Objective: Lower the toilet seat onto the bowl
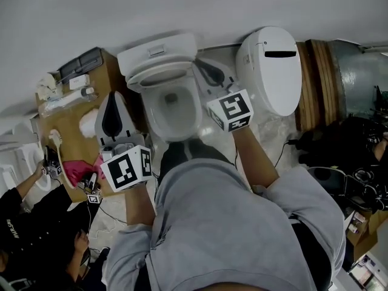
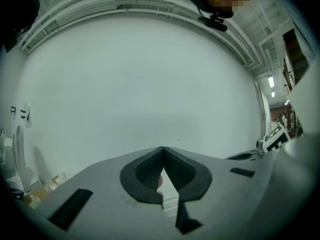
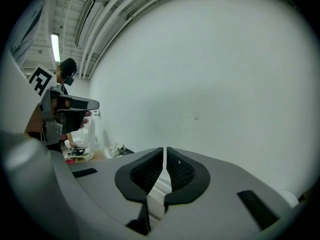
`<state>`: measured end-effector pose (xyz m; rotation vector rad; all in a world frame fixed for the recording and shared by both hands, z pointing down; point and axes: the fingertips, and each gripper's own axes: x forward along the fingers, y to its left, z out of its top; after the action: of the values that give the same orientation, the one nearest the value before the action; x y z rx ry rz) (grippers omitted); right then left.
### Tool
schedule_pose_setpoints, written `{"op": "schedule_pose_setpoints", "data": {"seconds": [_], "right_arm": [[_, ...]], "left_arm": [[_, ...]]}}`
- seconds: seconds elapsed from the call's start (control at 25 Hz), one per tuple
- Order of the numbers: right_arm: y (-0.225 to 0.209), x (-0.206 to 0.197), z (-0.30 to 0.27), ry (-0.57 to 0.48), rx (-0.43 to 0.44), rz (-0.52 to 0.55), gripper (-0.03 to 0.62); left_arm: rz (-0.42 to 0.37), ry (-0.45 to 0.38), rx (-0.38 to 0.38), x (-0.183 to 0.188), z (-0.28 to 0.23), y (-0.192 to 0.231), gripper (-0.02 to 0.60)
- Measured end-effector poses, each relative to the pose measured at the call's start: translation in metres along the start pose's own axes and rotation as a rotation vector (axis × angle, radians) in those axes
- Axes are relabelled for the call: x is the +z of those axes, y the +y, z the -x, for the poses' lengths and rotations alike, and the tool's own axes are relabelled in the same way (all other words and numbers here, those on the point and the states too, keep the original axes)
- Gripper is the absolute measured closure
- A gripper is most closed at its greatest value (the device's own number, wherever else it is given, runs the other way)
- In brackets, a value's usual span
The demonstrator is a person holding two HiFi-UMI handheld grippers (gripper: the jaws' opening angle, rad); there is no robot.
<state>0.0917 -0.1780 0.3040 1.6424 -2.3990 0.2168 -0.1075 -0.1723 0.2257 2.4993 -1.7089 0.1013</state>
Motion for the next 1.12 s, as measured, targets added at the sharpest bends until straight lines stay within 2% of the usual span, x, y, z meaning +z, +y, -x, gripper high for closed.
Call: {"op": "schedule_pose_setpoints", "data": {"seconds": [0.28,0.76,0.88,1.12], "right_arm": [[0.004,-0.031,-0.021,0.073,0.01,-0.004,0.592],[0.01,-0.088,-0.063,0.2,0.062,0.053,0.591],[0.014,-0.106,-0.073,0.248,0.088,0.063,0.564],[0.017,-0.127,-0.09,0.29,0.118,0.08,0.553]], "left_arm": [[0.013,0.029,-0.016,-0.023,-0.01,0.009,0.581],[0.031,0.046,-0.015,-0.045,-0.028,0.027,0.581],[0.037,0.065,-0.012,-0.055,-0.031,0.031,0.581],[0.048,0.083,0.001,-0.068,-0.034,0.039,0.581]]}}
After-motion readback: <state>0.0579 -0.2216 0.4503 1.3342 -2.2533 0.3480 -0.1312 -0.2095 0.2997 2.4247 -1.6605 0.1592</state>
